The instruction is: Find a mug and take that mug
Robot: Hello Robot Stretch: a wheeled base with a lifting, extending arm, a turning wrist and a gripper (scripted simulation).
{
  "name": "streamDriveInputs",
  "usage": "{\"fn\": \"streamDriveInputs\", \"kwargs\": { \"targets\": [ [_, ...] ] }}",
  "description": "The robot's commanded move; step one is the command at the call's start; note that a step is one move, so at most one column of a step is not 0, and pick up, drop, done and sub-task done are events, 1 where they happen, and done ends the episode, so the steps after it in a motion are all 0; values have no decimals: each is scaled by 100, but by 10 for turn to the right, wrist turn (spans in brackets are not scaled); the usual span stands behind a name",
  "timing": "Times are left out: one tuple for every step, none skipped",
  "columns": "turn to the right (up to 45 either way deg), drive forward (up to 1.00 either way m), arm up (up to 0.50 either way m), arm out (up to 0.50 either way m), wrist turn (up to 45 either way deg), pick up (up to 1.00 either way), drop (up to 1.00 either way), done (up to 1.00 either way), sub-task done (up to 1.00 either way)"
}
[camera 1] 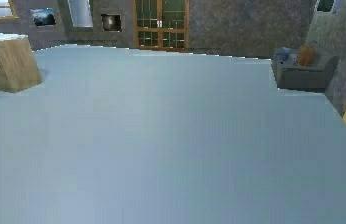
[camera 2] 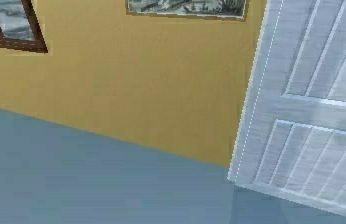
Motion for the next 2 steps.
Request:
{"fn": "streamDriveInputs", "kwargs": {
  "targets": [
    [-30,0,0,0,0,0,0,0,0],
    [0,55,0,0,0,0,0,0,0]
  ]
}}
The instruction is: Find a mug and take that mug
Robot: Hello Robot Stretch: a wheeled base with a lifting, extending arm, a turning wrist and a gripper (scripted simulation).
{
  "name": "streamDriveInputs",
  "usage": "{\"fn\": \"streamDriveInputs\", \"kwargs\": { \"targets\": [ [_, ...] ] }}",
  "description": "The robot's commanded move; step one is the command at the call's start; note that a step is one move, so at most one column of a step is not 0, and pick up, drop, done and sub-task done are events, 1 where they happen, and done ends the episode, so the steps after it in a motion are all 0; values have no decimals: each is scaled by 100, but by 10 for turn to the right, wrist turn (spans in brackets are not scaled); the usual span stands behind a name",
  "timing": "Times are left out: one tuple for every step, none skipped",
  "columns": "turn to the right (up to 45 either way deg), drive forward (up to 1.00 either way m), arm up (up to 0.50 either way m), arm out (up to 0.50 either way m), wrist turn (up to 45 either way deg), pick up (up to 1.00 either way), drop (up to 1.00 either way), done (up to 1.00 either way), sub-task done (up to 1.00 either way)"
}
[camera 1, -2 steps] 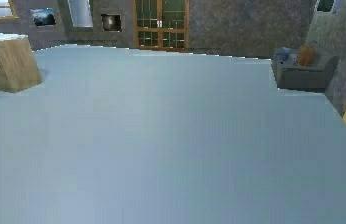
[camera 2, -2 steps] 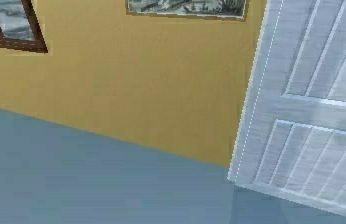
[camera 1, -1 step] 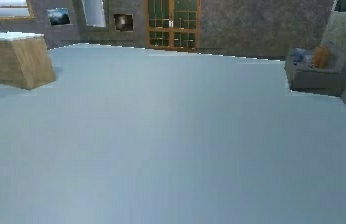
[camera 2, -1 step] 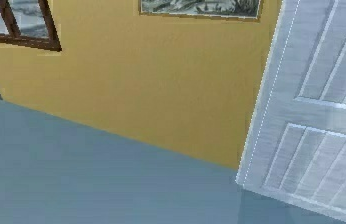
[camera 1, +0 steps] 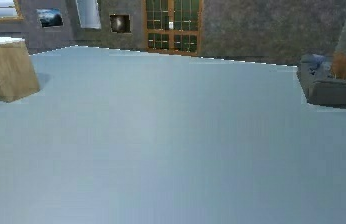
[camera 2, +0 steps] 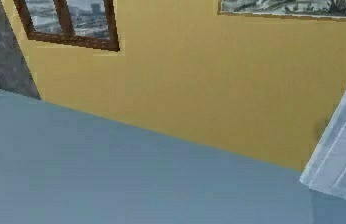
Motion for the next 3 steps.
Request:
{"fn": "streamDriveInputs", "kwargs": {
  "targets": [
    [-450,0,0,0,0,0,0,0,0],
    [-240,0,0,0,0,0,0,0,0],
    [0,100,0,0,0,0,0,0,0]
  ]
}}
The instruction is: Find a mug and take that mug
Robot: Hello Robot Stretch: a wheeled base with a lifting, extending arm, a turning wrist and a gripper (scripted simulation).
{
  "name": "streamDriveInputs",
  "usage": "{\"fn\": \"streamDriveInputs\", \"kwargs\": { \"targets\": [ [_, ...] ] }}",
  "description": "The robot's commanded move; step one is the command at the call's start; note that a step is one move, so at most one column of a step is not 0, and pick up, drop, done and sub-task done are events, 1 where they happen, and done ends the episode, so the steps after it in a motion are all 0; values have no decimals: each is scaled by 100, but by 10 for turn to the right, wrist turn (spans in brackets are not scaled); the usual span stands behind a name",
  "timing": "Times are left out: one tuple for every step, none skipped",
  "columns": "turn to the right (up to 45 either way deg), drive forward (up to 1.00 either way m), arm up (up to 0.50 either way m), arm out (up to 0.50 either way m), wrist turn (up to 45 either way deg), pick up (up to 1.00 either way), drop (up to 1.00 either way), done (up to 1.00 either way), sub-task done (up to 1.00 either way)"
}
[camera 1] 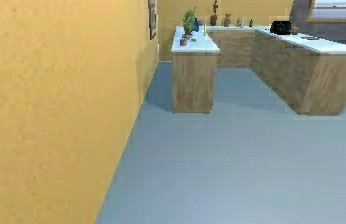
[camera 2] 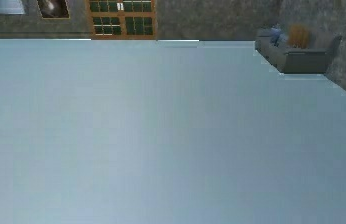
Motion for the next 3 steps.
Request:
{"fn": "streamDriveInputs", "kwargs": {
  "targets": [
    [0,100,0,0,0,0,0,0,0],
    [0,100,0,0,0,0,0,0,0],
    [-450,0,0,0,0,0,0,0,0]
  ]
}}
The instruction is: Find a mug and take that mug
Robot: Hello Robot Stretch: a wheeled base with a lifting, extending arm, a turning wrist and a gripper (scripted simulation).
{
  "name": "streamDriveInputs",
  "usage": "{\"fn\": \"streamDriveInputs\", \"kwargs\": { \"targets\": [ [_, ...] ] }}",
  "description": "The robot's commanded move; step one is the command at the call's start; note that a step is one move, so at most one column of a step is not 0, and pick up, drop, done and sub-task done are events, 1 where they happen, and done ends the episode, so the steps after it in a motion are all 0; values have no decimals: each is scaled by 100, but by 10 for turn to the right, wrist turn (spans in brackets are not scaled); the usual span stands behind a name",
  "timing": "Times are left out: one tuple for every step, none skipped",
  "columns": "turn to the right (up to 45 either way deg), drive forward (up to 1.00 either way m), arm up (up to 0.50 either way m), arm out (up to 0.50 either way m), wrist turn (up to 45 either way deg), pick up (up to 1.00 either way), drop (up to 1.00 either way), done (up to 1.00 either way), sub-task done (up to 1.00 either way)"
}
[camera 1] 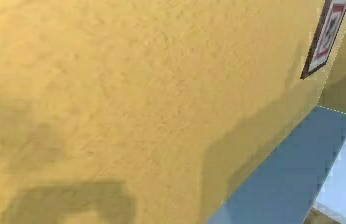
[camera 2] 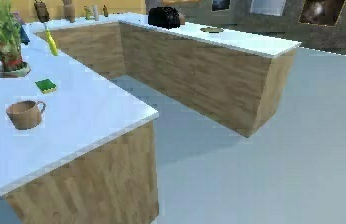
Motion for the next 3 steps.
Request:
{"fn": "streamDriveInputs", "kwargs": {
  "targets": [
    [-330,0,0,0,0,0,0,0,0],
    [450,0,0,0,0,0,0,0,0],
    [60,0,0,0,0,0,0,0,0]
  ]
}}
